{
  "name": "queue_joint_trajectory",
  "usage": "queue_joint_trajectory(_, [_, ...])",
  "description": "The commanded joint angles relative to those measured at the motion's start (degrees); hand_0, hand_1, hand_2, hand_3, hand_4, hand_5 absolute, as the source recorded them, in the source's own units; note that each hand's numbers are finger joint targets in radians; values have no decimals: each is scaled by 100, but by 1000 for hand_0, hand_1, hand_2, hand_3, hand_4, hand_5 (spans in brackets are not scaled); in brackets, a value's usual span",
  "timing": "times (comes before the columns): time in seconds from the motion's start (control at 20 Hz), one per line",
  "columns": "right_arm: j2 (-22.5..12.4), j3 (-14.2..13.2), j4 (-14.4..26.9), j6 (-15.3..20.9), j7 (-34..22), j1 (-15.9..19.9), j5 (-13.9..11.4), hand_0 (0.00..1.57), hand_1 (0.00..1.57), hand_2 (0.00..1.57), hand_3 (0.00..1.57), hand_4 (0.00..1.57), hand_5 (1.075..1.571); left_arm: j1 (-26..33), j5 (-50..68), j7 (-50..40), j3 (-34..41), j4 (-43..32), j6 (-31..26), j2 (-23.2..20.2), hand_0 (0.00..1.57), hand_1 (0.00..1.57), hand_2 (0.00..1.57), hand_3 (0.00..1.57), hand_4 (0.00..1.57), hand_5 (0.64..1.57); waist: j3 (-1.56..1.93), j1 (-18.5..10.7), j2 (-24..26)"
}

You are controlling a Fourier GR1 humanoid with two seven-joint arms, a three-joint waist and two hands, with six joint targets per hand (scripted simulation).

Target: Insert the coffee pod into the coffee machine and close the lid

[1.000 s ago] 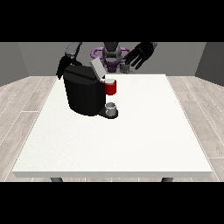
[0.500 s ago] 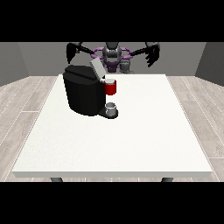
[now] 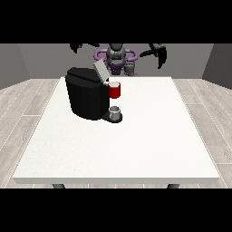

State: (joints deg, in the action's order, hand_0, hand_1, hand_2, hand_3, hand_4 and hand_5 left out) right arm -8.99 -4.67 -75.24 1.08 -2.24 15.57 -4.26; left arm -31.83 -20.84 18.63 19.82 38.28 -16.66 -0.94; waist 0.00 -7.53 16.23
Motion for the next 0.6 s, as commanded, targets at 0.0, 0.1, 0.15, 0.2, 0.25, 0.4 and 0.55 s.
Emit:
queue_joint_trajectory(0.0, [-215,-288,246,-199,-226,425,240,0,0,0,0,0,1571,202,519,-306,-392,423,7,89,0,0,0,0,368,1571,2,-168,-127])
queue_joint_trajectory(0.1, [-279,-581,522,-16,-151,551,316,0,0,0,0,0,1571,304,574,-414,-544,640,-144,91,0,0,0,0,457,1571,4,-458,-252])
queue_joint_trajectory(0.15, [-139,-443,780,101,-88,569,157,0,0,0,0,108,1571,182,759,-558,-798,781,-166,91,0,0,0,0,411,1571,5,-610,-227])
queue_joint_trajectory(0.2, [-180,-545,852,178,-127,750,182,0,0,0,0,175,1571,248,738,-302,-750,898,-189,92,0,0,0,0,385,1571,4,-674,-506])
queue_joint_trajectory(0.25, [-311,-548,824,-285,-2,473,402,0,0,0,0,0,1571,298,849,-719,-720,1158,-199,92,0,0,0,0,360,1571,4,-481,-362])
queue_joint_trajectory(0.4, [-305,-977,1174,-140,-126,1003,767,0,0,0,0,186,1571,334,1022,-636,-1015,1376,-42,93,0,0,0,0,391,1571,5,-694,-694])
queue_joint_trajectory(0.55, [-182,-758,1015,-221,-419,1042,806,0,0,0,0,97,1571,588,985,-992,-822,1933,111,19,0,0,0,0,382,1571,2,-380,-692])
